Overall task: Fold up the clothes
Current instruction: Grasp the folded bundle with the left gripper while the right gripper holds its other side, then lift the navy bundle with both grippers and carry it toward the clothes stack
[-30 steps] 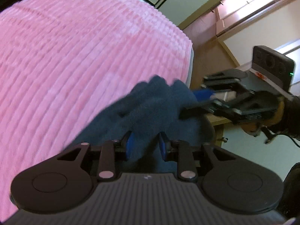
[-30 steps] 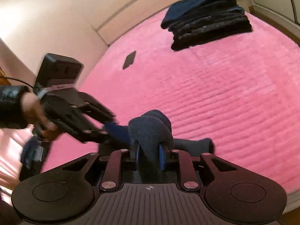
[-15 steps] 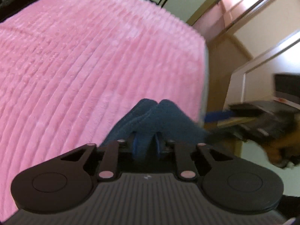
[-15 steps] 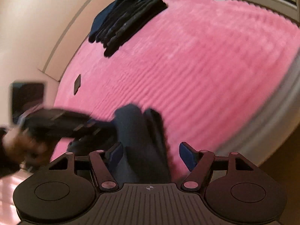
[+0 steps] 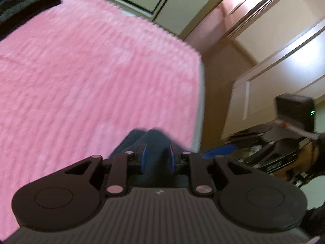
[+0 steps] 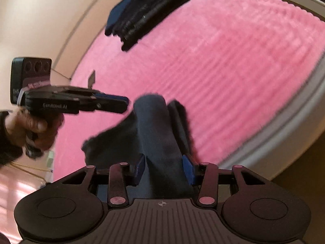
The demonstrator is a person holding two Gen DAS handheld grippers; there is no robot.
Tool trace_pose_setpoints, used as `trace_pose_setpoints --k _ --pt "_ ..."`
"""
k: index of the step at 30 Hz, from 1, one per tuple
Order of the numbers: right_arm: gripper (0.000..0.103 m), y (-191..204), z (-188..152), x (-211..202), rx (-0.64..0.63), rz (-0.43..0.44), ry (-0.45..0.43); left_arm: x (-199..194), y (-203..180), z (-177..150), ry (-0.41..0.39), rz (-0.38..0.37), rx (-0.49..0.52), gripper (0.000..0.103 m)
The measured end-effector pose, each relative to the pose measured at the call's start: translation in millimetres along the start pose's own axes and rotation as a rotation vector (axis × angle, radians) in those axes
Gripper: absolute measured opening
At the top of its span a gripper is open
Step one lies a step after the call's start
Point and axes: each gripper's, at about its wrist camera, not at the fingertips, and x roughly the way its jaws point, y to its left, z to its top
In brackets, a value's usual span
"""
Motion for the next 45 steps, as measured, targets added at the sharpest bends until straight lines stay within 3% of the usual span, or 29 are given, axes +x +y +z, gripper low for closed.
trace_pose_setpoints --k 4,6,12,15,17,23,25,26,27,29,35,37,45 --pt "0.044 -13 -4 17 -0.009 -0.073 0.066 51 -6 5 0.069 0.076 0.12 0.018" --pt "0.044 -23 -9 11 0.04 -0.077 0.061 63 -3 7 0.075 0.072 0.132 0.019" --pt "0.044 -17 -19 -17 0.046 -0.033 0.012 48 -2 16 0.099 0.071 0.122 0.019" --pt "0.044 -30 -24 -8 0.08 -0.109 0.082 25 2 10 0.069 0.104 0.069 0.016" --pt "0.044 -31 -22 -11 0.09 -0.1 0.084 4 5 -1 0.05 0.145 0.023 0.02" --pt "0.045 1 9 -18 -0.114 -0.037 0.098 -73 20 -63 -0.037 0.287 -0.199 0.031" --pt "0.051 10 18 -10 -0.173 -0.02 0.115 -93 22 -89 -0.061 0.346 -0.269 0.037" --pt "0.065 15 23 -3 -0.203 -0.014 0.125 -101 24 -103 -0.07 0.367 -0.314 0.038" --pt "0.071 19 27 4 -0.231 -0.008 0.137 -109 25 -117 -0.08 0.388 -0.359 0.042" --pt "0.071 22 32 26 -0.266 0.004 0.174 -120 28 -143 -0.096 0.415 -0.445 0.045" --pt "0.071 14 43 80 -0.252 -0.013 0.35 -114 41 -205 -0.123 0.379 -0.668 0.054" --pt "0.071 10 45 89 -0.232 -0.023 0.368 -111 45 -221 -0.132 0.362 -0.723 0.054" --pt "0.074 1 50 106 -0.205 -0.026 0.4 -84 71 -244 -0.188 0.25 -0.729 0.066"
